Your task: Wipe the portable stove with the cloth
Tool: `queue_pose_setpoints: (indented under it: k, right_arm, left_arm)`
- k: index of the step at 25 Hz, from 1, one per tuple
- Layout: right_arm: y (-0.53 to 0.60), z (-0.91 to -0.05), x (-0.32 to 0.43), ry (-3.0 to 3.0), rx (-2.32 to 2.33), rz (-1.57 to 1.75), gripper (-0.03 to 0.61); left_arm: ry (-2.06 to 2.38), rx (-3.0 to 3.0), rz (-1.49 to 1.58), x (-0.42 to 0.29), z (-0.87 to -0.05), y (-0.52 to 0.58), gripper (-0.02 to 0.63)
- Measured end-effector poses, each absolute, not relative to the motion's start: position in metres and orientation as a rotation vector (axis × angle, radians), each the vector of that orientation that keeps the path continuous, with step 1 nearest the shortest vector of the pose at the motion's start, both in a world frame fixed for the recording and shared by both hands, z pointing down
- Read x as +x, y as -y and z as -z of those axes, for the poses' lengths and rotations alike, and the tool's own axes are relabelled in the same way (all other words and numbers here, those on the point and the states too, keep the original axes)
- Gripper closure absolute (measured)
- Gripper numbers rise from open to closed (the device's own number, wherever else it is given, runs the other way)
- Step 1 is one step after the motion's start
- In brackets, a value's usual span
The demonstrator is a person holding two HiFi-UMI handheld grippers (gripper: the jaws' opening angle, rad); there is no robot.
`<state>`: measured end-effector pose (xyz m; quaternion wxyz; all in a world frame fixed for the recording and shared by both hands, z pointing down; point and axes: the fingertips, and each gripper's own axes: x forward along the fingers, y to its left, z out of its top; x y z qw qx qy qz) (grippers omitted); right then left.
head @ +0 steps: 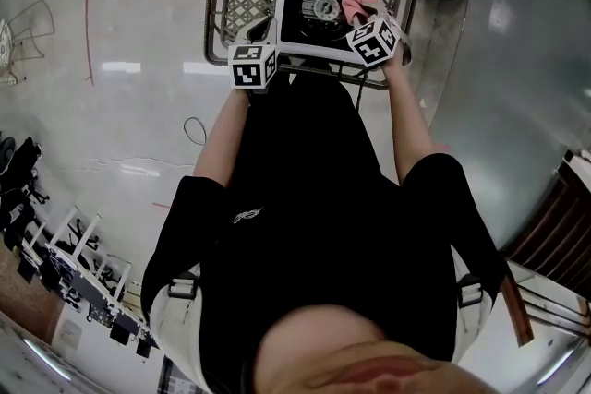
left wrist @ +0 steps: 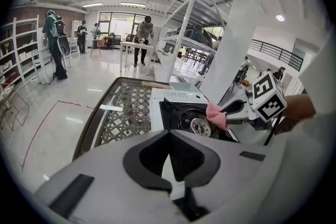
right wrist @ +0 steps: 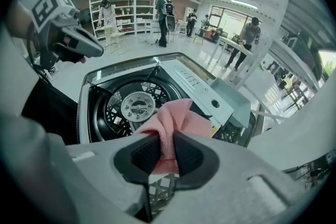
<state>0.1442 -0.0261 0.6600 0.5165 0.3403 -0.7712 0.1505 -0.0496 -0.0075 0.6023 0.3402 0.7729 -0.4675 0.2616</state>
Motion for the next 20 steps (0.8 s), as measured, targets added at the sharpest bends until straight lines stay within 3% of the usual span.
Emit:
queue_pose_setpoints:
  k: [20]
  right_arm:
    - [0.015,-0.669,0.187,1.854,0.825,-0.413,0.518]
  left_arm:
    - [1.224,2.046,-0.688,-0.005,-0.599,0.013,0.614]
